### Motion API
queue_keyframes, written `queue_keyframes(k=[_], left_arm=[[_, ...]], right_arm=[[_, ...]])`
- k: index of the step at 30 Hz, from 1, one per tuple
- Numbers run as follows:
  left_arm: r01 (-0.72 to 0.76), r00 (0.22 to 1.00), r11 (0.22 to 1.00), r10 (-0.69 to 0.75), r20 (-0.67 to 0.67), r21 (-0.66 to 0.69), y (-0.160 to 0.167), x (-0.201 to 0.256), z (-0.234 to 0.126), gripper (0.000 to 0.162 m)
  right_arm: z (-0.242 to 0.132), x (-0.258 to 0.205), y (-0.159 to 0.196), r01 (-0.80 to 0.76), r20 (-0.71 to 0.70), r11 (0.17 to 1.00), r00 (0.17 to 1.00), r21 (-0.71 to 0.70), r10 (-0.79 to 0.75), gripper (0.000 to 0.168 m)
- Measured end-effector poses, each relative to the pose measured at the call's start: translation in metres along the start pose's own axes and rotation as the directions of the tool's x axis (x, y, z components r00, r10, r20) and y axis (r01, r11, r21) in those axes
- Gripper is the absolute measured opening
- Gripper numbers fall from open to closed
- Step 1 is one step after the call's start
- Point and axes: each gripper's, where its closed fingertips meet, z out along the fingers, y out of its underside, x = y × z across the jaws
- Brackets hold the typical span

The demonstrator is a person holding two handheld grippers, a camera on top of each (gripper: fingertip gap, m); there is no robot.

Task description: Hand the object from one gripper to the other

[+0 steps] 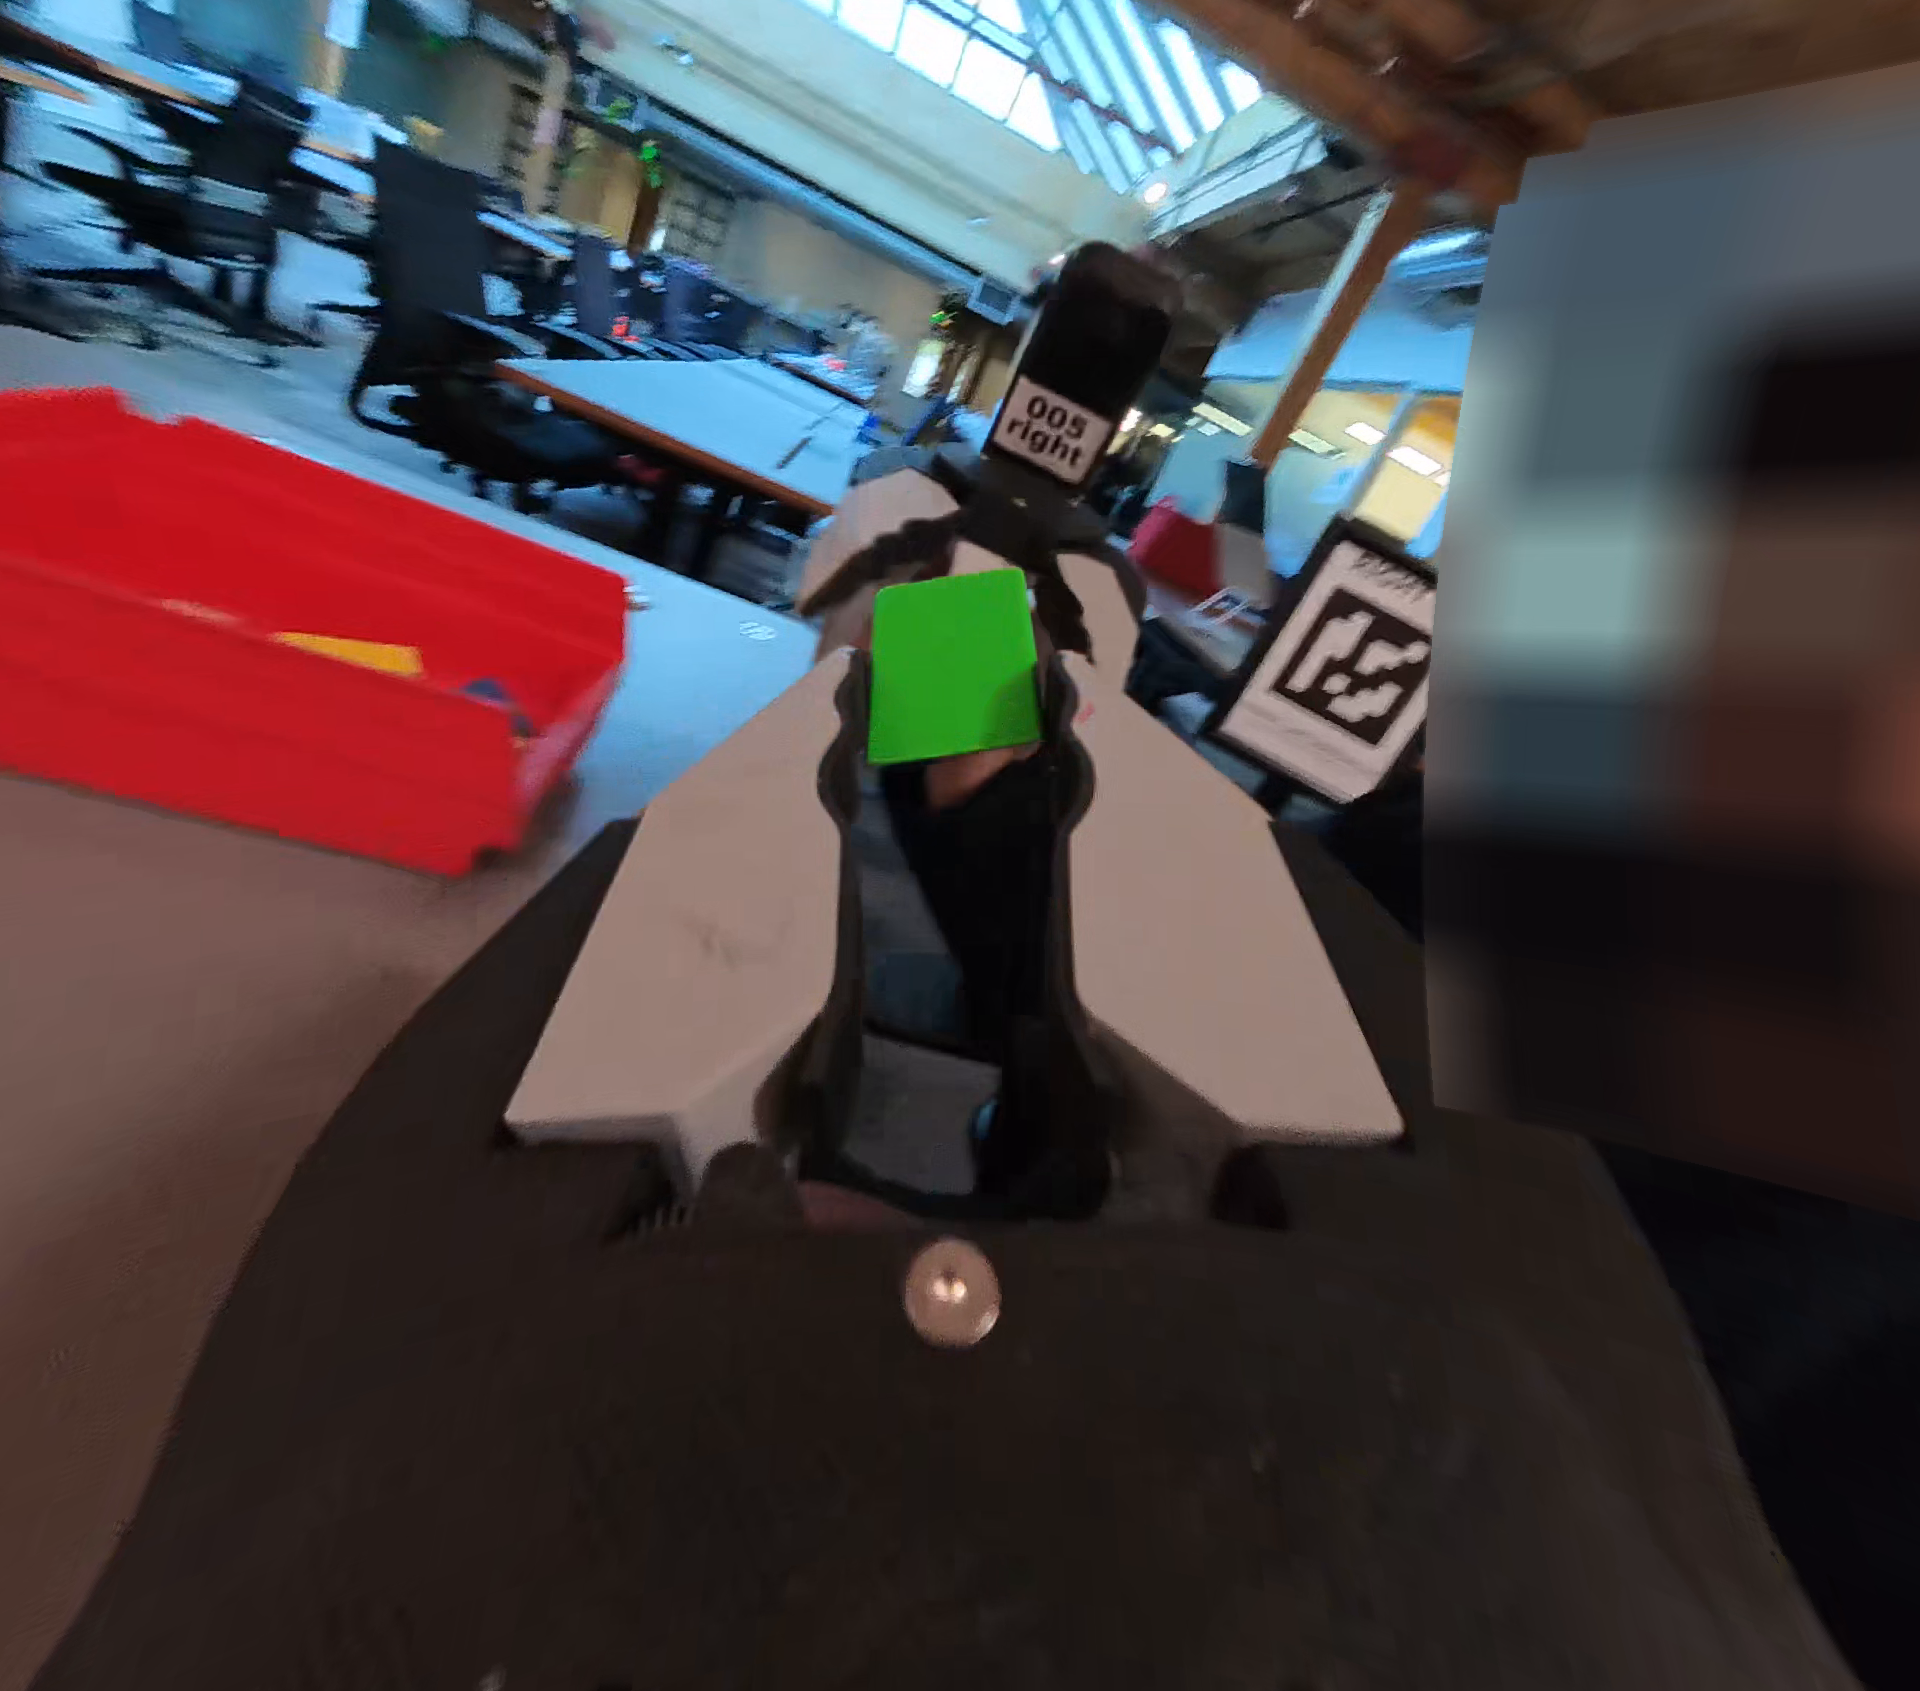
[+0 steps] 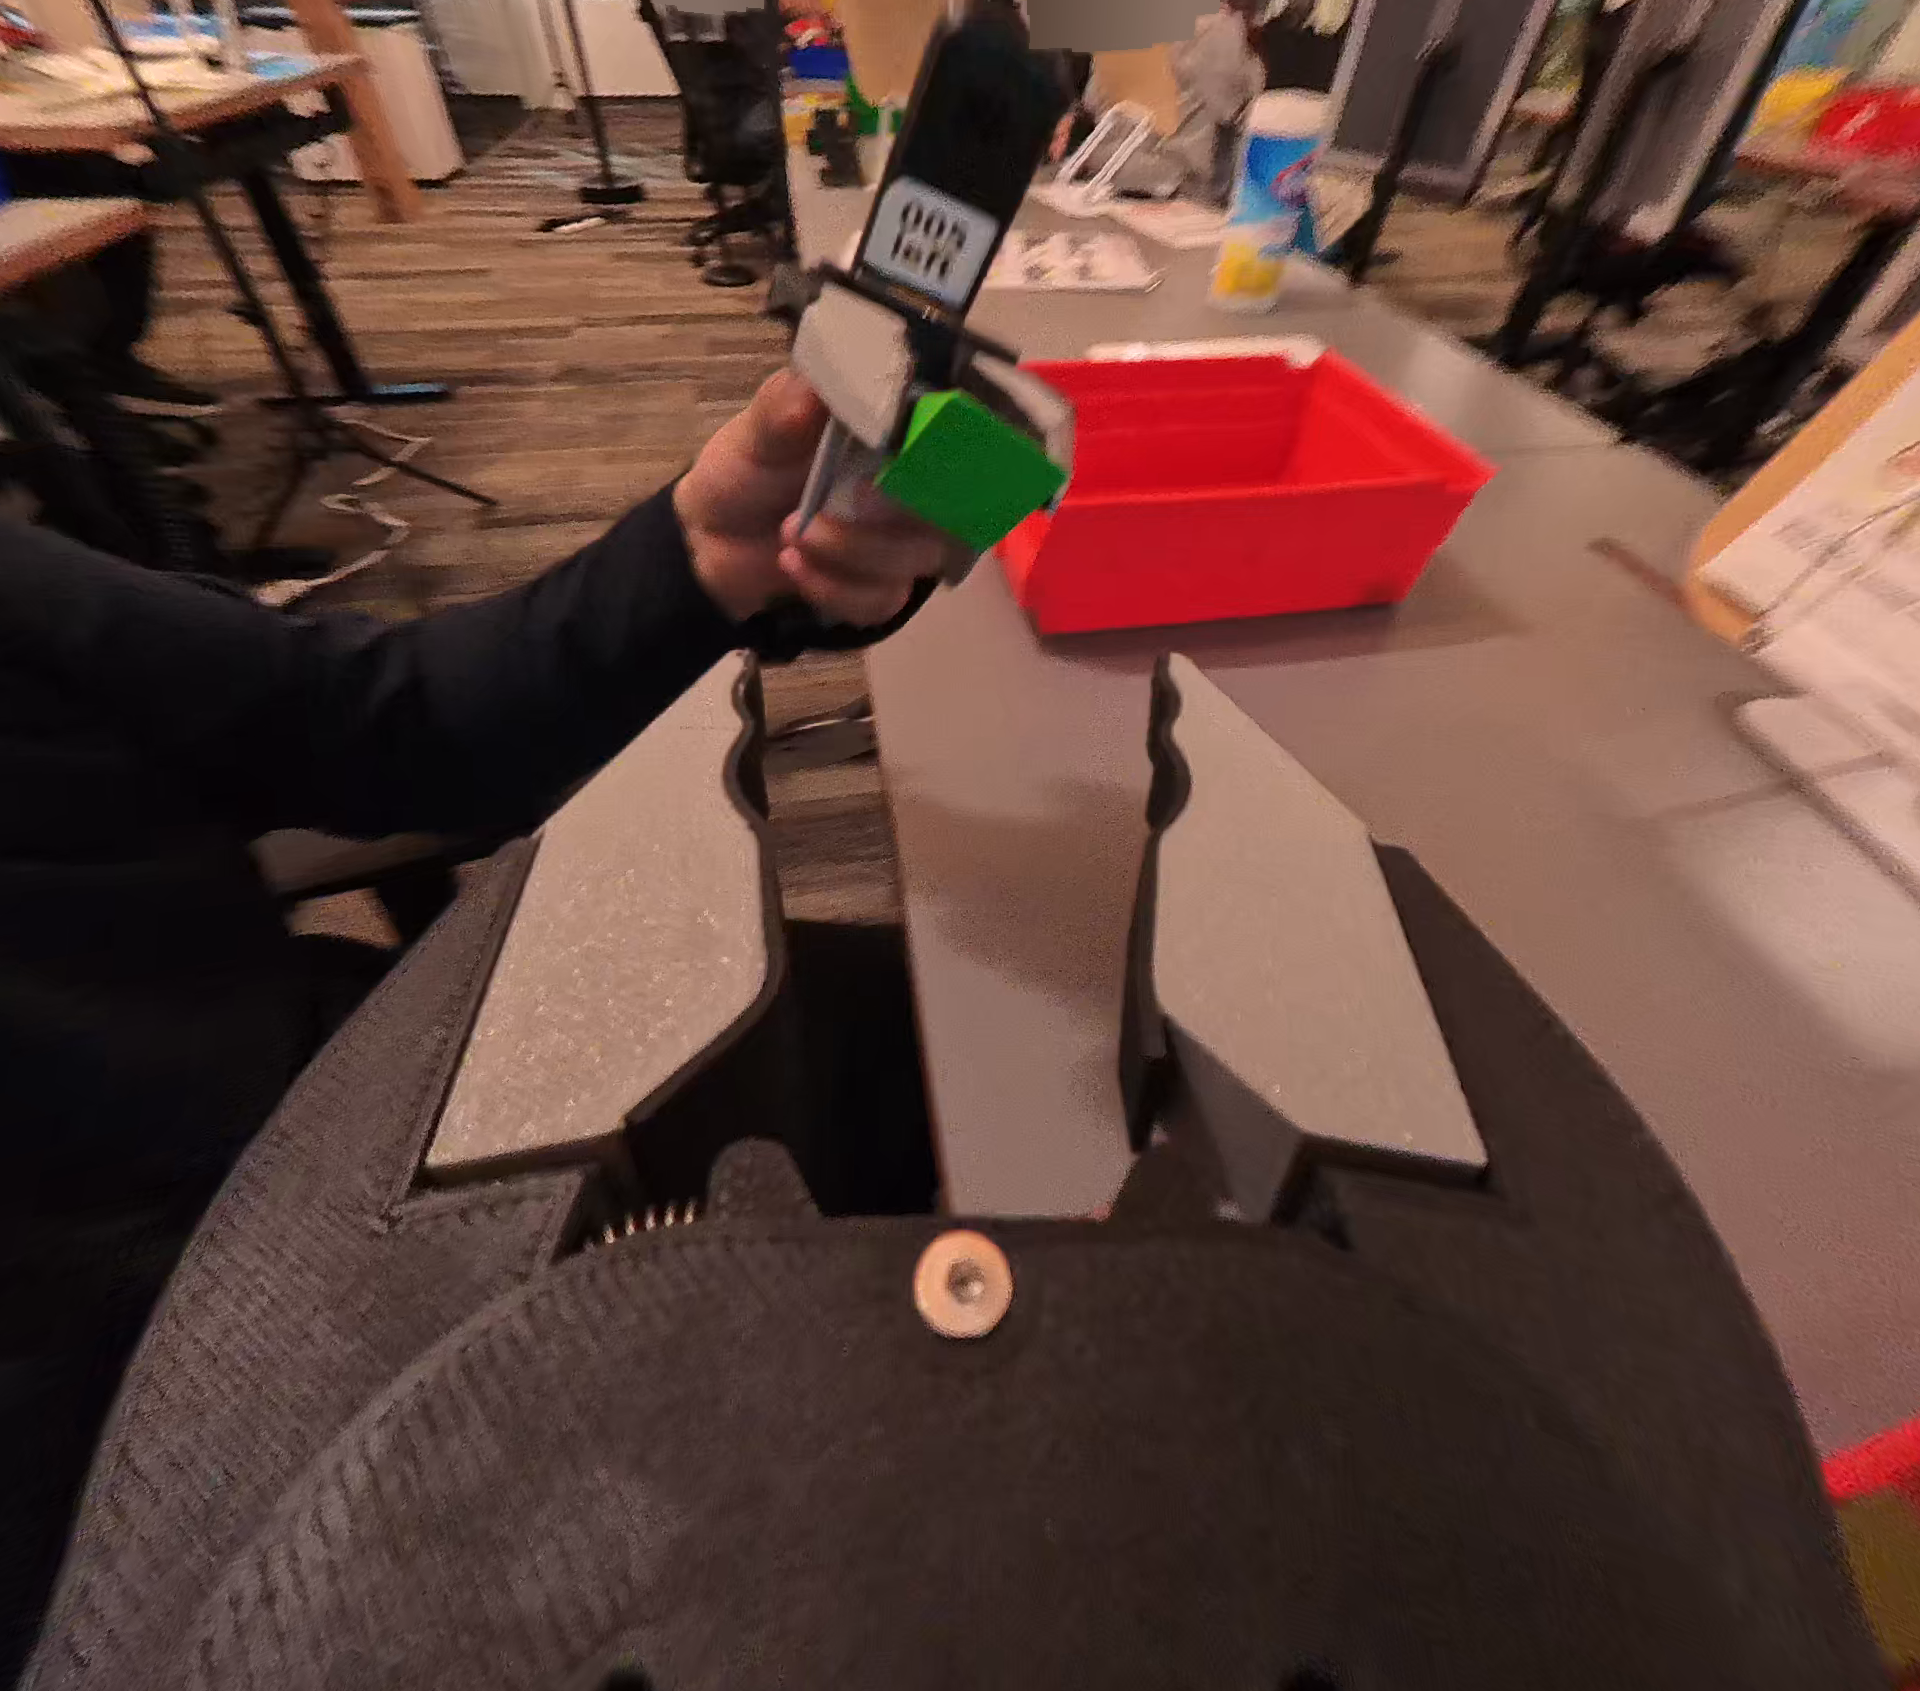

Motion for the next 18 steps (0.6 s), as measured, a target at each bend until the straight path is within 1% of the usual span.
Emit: queue_keyframes(k=[1,2,4,5,6,8,12,15,18], left_arm=[[0.031,0.999,0.999,-0.030,-0.024,0.010,0.004,0.004,0.005,0.032],[0.053,0.998,0.998,-0.053,-0.014,0.015,0.009,0.001,0.009,0.032],[0.099,0.993,0.995,-0.101,0.062,0.032,0.015,-0.014,0.014,0.032],[0.127,0.989,0.991,-0.130,0.068,0.045,0.015,-0.017,0.015,0.032],[0.145,0.987,0.987,-0.150,0.062,0.072,0.012,-0.018,0.014,0.031],[0.167,0.984,0.981,-0.173,0.051,0.097,0.008,-0.019,0.014,0.032],[0.226,0.974,0.971,-0.227,0.003,0.080,0.016,-0.019,0.017,0.031],[0.265,0.964,0.961,-0.263,-0.040,0.077,0.018,-0.018,0.021,0.031],[0.275,0.961,0.960,-0.273,-0.031,0.056,0.024,-0.022,0.027,0.032]], right_arm=[[-0.001,0.000,-0.004,0.060,-0.046,0.998,0.997,0.014,-0.059,0.069],[-0.002,0.000,-0.006,0.123,-0.099,0.992,0.988,0.010,-0.122,0.060],[-0.003,0.004,-0.005,0.225,-0.205,0.974,0.952,-0.026,-0.225,0.042],[-0.001,0.004,-0.003,0.249,-0.222,0.967,0.942,-0.045,-0.253,0.035],[0.001,0.001,0.000,0.256,-0.210,0.965,0.942,-0.063,-0.264,0.035],[0.007,0.000,0.008,0.244,-0.182,0.965,0.949,-0.092,-0.257,0.042],[0.008,0.021,0.010,0.247,-0.264,0.964,0.927,-0.100,-0.265,0.058],[0.009,0.021,0.010,0.275,-0.256,0.957,0.922,-0.092,-0.289,0.060],[0.014,0.020,0.013,0.352,-0.273,0.928,0.887,-0.119,-0.372,0.054]])
